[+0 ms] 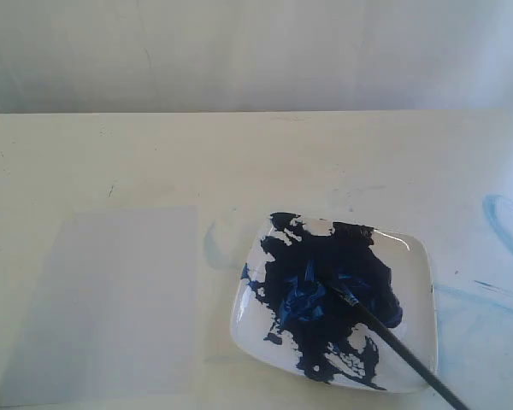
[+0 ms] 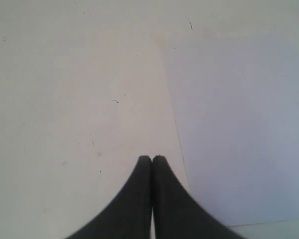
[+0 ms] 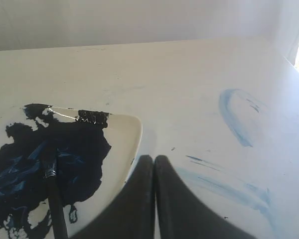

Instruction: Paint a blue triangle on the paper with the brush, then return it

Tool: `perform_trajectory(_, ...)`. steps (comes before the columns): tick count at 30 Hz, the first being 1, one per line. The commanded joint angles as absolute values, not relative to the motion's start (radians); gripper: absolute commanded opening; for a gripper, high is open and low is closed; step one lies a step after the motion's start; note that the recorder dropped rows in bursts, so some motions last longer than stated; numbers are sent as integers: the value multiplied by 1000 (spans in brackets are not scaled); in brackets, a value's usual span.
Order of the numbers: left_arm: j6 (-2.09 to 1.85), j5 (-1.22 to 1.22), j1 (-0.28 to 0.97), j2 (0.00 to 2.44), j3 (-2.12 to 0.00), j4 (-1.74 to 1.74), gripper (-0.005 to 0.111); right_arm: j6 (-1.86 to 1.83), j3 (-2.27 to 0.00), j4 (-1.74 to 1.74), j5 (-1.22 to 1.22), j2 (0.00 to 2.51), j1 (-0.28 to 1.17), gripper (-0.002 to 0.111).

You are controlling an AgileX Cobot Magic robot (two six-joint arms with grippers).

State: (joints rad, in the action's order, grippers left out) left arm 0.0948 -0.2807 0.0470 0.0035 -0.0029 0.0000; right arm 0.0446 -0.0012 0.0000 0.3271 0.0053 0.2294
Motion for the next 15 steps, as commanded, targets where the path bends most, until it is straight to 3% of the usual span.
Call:
perform_trajectory(1, 98, -281, 54, 0, 0, 0, 0, 48, 0, 0, 315, 0, 232, 0)
perform_trajectory(11, 98, -281, 54, 0, 0, 0, 0, 49, 0, 0, 312, 0, 232, 0)
perform_trajectory(15, 98, -281, 54, 0, 0, 0, 0, 49, 0, 0, 166, 0, 232, 0)
